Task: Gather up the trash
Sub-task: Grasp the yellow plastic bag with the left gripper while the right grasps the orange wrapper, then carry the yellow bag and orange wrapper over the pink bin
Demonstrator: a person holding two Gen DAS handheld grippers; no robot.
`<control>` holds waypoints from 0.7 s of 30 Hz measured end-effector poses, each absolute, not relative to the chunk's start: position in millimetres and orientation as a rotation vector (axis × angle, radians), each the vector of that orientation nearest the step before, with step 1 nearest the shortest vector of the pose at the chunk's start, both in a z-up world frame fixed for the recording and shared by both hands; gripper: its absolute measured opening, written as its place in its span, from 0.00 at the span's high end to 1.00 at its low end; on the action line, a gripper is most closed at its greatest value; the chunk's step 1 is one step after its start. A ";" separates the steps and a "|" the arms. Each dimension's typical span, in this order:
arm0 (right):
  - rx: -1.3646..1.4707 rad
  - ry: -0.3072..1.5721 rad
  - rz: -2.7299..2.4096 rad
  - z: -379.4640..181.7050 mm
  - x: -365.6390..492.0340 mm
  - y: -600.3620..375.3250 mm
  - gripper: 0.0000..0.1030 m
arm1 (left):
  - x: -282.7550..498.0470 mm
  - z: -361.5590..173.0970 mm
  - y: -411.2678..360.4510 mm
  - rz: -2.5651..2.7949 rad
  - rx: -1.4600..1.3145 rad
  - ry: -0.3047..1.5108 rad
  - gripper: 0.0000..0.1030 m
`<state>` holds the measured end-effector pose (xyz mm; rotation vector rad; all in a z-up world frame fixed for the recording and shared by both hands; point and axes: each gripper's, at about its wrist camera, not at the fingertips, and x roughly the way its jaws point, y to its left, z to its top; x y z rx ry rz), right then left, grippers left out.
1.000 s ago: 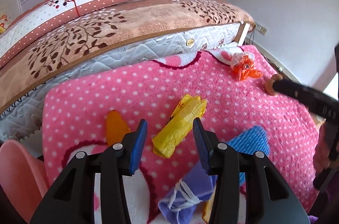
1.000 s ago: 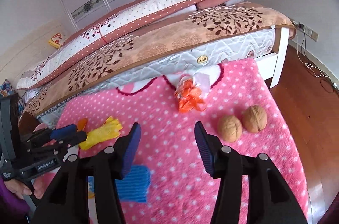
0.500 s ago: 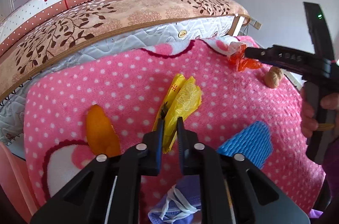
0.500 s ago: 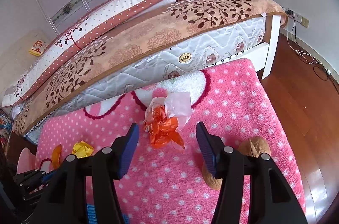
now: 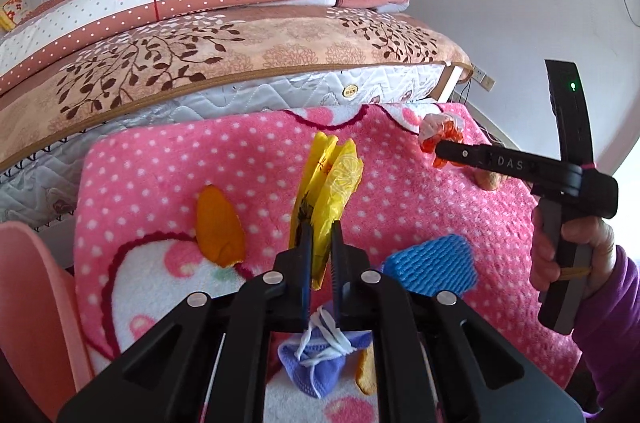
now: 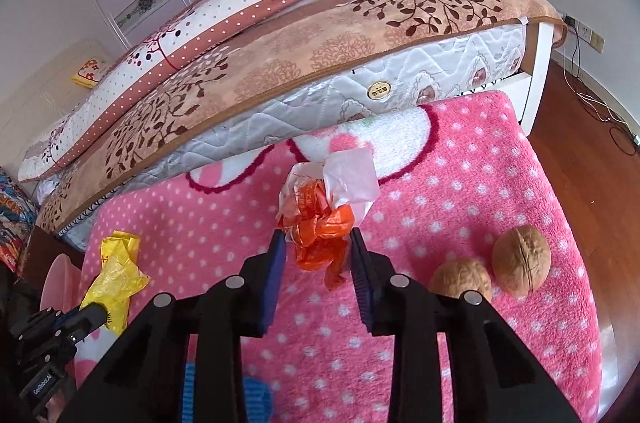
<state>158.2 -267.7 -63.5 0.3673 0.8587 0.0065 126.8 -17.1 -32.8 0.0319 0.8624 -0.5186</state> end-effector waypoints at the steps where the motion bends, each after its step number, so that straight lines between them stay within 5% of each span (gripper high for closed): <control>1: 0.363 0.854 0.017 -60.4 152.6 -263.3 0.70 | 122.8 -30.5 -14.7 -0.517 0.024 0.859 0.93; 21: 0.312 0.795 0.293 -10.5 70.0 -150.8 0.70 | 49.4 -3.8 57.9 -0.376 -0.081 0.784 0.93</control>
